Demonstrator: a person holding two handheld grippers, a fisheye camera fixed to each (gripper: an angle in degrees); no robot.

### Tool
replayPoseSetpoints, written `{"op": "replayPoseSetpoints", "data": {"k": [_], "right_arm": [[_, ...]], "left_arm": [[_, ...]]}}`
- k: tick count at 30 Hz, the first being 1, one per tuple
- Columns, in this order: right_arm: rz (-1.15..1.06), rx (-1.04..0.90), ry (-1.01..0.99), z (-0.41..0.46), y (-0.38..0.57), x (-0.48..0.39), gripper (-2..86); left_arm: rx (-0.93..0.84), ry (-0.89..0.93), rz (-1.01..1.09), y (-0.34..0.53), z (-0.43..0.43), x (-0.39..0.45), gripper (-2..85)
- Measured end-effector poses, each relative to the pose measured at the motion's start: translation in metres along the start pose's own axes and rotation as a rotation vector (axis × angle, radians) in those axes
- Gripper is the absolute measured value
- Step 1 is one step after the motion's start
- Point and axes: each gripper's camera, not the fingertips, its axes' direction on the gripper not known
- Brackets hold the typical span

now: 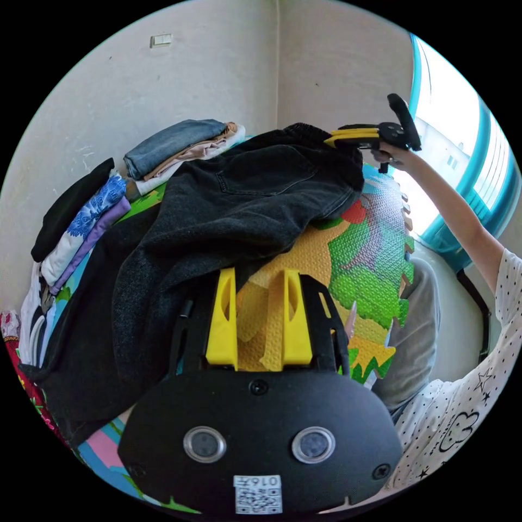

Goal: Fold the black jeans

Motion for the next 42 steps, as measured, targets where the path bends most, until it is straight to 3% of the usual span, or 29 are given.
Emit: {"op": "replayPoseSetpoints", "data": {"k": [8, 12, 18, 26, 37, 42], "right_arm": [[-0.870, 0.004, 0.711, 0.016, 0.038, -0.239, 2.1], [-0.843, 0.020, 0.787, 0.029, 0.038, -0.245, 3.0], [-0.399, 0.050, 0.543, -0.007, -0.001, -0.146, 8.5], [-0.016, -0.107, -0.079, -0.010, -0.013, 0.027, 13.0], [0.272, -0.286, -0.369, 0.034, -0.015, 0.110, 14.0], [0.191, -0.271, -0.348, 0.026, -0.021, 0.094, 7.8]], "left_arm": [[0.002, -0.005, 0.002, -0.002, -0.003, 0.005, 12.3], [0.003, -0.007, 0.004, -0.004, -0.005, 0.007, 12.3], [0.004, -0.006, 0.003, -0.008, -0.007, 0.009, 12.3], [0.004, -0.004, -0.001, -0.014, -0.011, 0.011, 12.3], [0.006, -0.002, -0.005, -0.024, -0.018, 0.015, 12.4], [0.007, -0.002, -0.006, -0.029, -0.023, 0.018, 12.4]]}}
